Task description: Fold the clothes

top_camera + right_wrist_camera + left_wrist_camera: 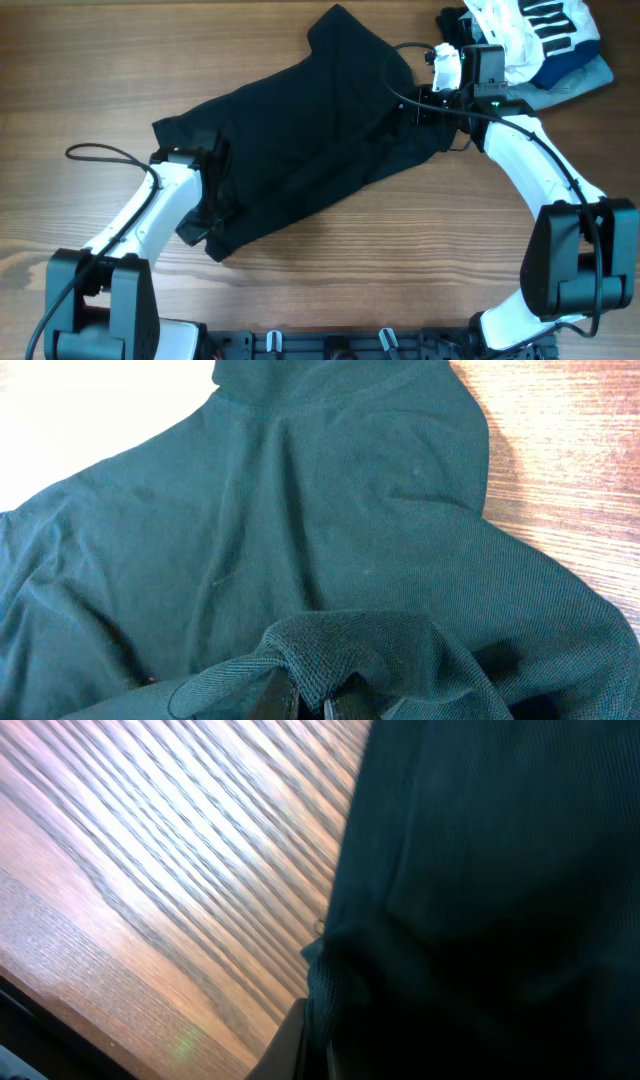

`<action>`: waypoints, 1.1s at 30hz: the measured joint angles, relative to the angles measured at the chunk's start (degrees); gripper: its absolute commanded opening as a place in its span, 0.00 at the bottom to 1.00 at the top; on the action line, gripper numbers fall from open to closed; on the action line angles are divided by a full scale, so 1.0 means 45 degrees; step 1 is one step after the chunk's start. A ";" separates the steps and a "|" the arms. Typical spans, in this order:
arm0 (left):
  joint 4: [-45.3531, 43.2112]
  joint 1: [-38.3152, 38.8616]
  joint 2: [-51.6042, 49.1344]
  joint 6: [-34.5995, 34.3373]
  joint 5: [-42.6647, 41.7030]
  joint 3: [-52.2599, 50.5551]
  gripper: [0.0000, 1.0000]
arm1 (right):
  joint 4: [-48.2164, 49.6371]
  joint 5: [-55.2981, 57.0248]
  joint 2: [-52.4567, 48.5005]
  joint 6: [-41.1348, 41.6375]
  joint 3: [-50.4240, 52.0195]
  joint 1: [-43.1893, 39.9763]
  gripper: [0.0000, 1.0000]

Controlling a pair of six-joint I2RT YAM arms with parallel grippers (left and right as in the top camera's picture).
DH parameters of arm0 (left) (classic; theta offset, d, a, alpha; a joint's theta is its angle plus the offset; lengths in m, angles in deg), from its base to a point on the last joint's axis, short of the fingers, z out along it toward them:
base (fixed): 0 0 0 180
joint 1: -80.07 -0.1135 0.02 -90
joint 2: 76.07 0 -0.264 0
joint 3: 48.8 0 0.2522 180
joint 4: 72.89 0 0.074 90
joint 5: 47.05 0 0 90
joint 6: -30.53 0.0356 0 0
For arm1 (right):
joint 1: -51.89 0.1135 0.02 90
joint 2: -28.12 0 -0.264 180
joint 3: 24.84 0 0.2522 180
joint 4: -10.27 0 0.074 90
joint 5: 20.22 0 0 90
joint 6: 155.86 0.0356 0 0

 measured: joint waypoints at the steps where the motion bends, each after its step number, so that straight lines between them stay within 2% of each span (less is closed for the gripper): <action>1: -0.0073 -0.0136 0.0000 0.0000 0.0083 0.0000 0.04 | 0.0058 0.0000 0.0000 -0.0015 0.0000 0.0000 0.04; 8: -0.0947 -0.2127 0.0000 -0.0005 0.0622 0.0000 0.04 | 0.0267 -0.0005 0.0000 -0.0146 0.0000 0.0000 0.04; 15: -0.2613 -0.2210 0.0000 0.0019 0.0432 -0.0015 0.04 | 0.0495 -0.0005 0.0000 -0.0199 0.0000 0.0000 0.04; 21: -0.2929 -0.2205 0.0000 0.0753 -0.0423 0.0146 0.04 | 0.0534 0.0000 0.0000 -0.0199 0.0000 0.0000 0.04; 25: -0.3084 -0.2205 0.0000 0.1409 -0.0568 0.0622 0.10 | 0.0680 -0.0005 0.0000 -0.0199 0.0000 0.0000 0.04; 28: -0.3118 -0.2210 0.0000 0.1778 -0.0481 0.0680 0.26 | 0.0835 -0.0005 0.0000 -0.0253 0.0000 0.0000 0.04; 29: -0.3128 -0.2210 0.0000 0.1860 -0.0393 0.0680 0.38 | 0.0894 0.0000 0.0000 -0.0291 0.0000 0.0000 0.08; 30: -0.3143 -0.2210 0.0000 0.1928 -0.0301 0.0685 0.56 | 0.0971 0.0000 0.0000 -0.0296 0.0000 0.0000 0.32; 31: -0.3215 -0.2210 0.0000 0.1957 -0.0097 0.0685 0.76 | 0.1103 0.0000 0.0000 -0.0350 0.0000 0.0000 0.51; 32: -0.3308 -0.2210 0.0000 0.2021 0.0078 0.0685 0.89 | 0.1297 0.0000 0.0000 -0.0340 0.0000 0.0000 0.85; 33: -0.3439 -0.2220 0.0000 0.2064 0.0277 0.0685 0.99 | 0.1394 0.0000 0.0000 -0.0447 0.0000 0.0000 0.98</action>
